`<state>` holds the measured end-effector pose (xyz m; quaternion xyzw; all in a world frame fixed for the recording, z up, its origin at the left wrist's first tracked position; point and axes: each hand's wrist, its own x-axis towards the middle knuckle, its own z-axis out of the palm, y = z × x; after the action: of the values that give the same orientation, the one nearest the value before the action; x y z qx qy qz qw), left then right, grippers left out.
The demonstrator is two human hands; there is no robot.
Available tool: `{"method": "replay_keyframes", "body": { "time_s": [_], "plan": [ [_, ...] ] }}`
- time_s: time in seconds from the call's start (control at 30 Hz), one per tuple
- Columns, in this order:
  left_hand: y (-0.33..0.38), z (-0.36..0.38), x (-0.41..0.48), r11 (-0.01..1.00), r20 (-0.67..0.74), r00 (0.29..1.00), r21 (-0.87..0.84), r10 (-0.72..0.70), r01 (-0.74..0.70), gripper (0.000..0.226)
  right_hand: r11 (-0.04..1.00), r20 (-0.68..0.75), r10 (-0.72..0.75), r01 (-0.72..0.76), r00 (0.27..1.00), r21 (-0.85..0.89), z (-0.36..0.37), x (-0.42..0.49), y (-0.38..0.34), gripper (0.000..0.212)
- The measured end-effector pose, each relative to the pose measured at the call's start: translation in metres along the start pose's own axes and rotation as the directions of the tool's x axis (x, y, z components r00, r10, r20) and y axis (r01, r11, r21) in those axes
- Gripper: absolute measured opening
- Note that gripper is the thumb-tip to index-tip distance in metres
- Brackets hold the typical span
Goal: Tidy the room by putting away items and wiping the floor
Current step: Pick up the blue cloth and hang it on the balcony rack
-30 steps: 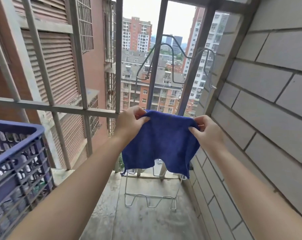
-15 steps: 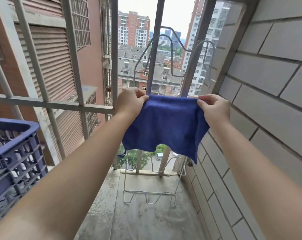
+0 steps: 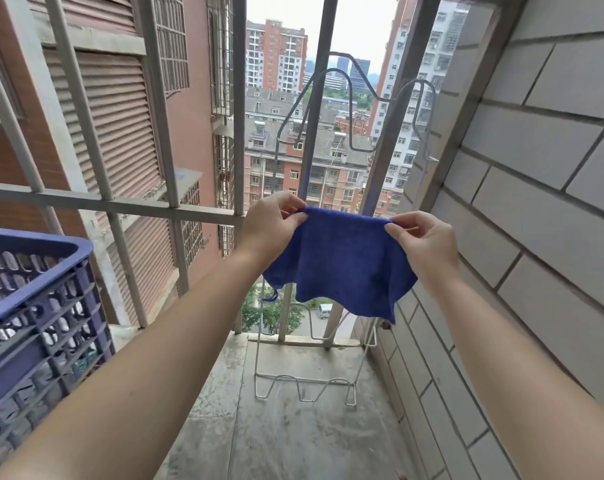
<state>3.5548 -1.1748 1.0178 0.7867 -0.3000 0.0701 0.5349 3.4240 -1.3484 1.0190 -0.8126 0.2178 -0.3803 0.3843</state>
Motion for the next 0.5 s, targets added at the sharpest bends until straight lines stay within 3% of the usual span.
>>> {"method": "replay_keyframes", "body": {
  "time_s": [0.17, 0.27, 0.37, 0.5],
  "plan": [
    [-0.003, -0.005, -0.011, 0.996, 0.05, 0.997, 0.065, -0.066, 0.063, 0.026, 0.996, 0.046, 0.085, -0.084, 0.995, -0.023, -0.004, -0.011, 0.003, 0.024],
    [0.0, -0.016, -0.03, 0.99, -0.063, 0.997, 0.128, -0.046, 0.054, 0.038, 0.996, -0.087, 0.084, -0.084, 0.993, 0.0, -0.006, -0.027, -0.004, 0.03],
    [0.007, -0.026, -0.074, 0.994, -0.11, 0.991, 0.06, -0.081, 0.088, 0.03, 0.989, -0.193, 0.139, -0.124, 0.971, 0.086, -0.007, -0.057, -0.017, 0.022],
    [0.015, -0.04, -0.144, 0.979, -0.049, 0.98, -0.086, -0.192, 0.188, 0.016, 0.955, -0.199, 0.26, -0.221, 0.945, 0.201, -0.011, -0.116, -0.036, 0.02]
  ]
}}
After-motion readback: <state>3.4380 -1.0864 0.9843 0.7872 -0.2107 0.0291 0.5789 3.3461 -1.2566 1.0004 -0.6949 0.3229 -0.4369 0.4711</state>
